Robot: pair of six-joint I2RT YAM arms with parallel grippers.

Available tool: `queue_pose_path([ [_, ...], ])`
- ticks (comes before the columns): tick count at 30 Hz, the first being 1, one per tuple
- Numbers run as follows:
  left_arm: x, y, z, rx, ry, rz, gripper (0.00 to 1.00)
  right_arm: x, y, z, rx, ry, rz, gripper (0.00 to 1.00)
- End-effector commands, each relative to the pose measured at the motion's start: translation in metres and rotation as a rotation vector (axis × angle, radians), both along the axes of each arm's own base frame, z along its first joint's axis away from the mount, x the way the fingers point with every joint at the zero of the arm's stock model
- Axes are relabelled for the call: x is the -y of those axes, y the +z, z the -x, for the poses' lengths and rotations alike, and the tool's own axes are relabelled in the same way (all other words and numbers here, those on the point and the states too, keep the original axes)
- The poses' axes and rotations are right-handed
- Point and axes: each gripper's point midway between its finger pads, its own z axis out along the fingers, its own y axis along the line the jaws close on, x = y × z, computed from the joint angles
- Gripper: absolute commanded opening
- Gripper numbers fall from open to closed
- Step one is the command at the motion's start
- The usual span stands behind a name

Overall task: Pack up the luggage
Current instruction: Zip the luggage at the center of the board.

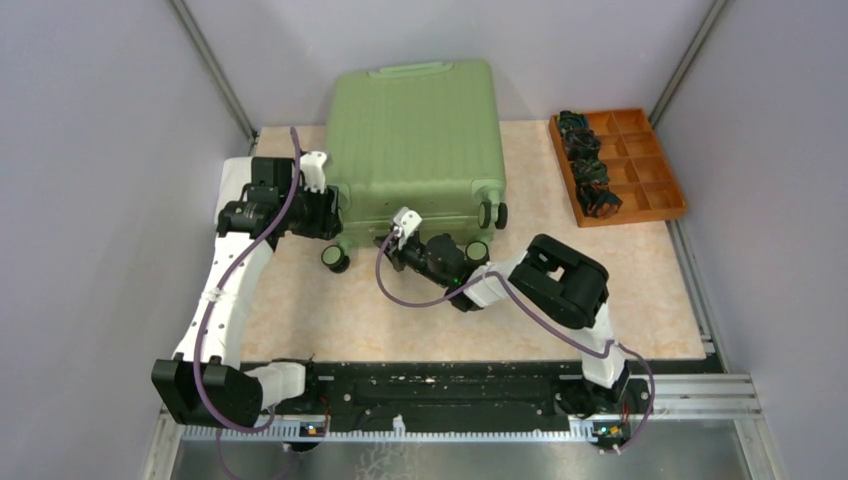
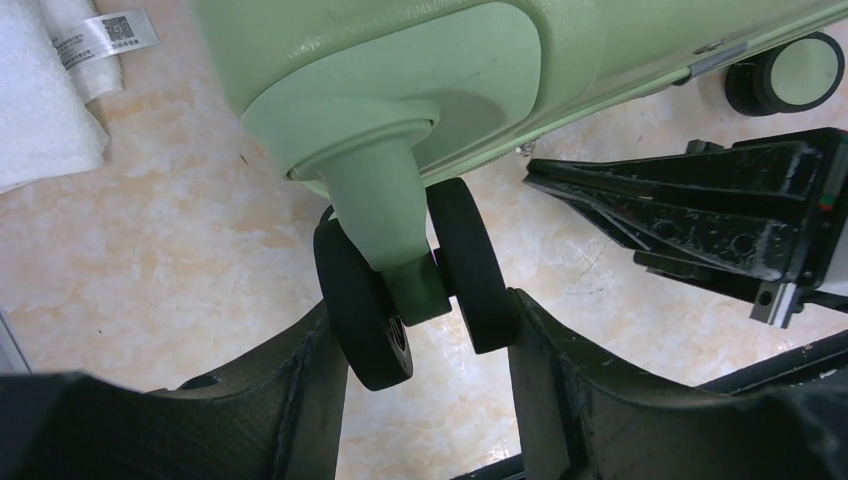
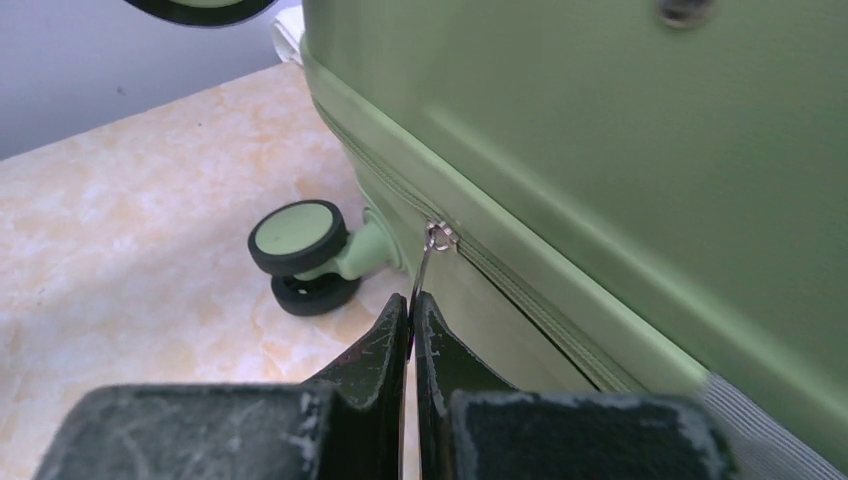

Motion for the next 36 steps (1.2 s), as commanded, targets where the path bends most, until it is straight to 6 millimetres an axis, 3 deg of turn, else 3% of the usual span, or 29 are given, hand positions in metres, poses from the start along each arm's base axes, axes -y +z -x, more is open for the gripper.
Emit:
queue_pose_path([
  [1,0.050,0.060,-0.007,0.246,-0.226,0.136,0.00,-0.056,0.027,0.050,0.030,0.212,-0.092,0.00],
  [11,0.051,0.056,-0.004,0.237,-0.236,0.140,0.00,-0.096,0.027,0.064,0.035,0.271,-0.111,0.00],
  [16,0.050,0.054,-0.004,0.236,-0.233,0.130,0.00,-0.102,0.024,0.065,-0.001,0.275,-0.118,0.01],
  [18,0.048,0.054,-0.004,0.242,-0.230,0.118,0.00,-0.095,0.029,0.065,-0.016,0.254,-0.118,0.23],
  [21,0.046,0.052,-0.005,0.245,-0.230,0.100,0.02,-0.066,0.041,0.064,-0.036,0.174,-0.140,0.50],
  [22,0.045,0.050,-0.005,0.237,-0.233,0.094,0.15,-0.056,0.047,0.064,-0.039,0.151,-0.144,0.59],
  [25,0.042,0.051,-0.005,0.215,-0.228,0.071,0.72,-0.021,0.057,0.067,-0.068,0.084,-0.119,0.81],
  [26,0.038,0.052,-0.005,0.206,-0.209,0.062,0.80,-0.009,0.057,0.069,-0.087,0.065,-0.095,0.96],
  [28,0.033,0.054,-0.003,0.195,-0.212,0.038,0.94,0.015,0.068,0.068,-0.109,0.018,-0.071,0.99],
  [32,0.017,0.064,0.002,0.183,-0.217,0.014,0.98,0.079,0.096,0.046,-0.214,-0.197,-0.091,0.99],
  [36,-0.012,0.084,-0.011,0.223,-0.137,-0.005,0.98,0.148,0.142,0.021,-0.277,-0.437,-0.134,0.99],
])
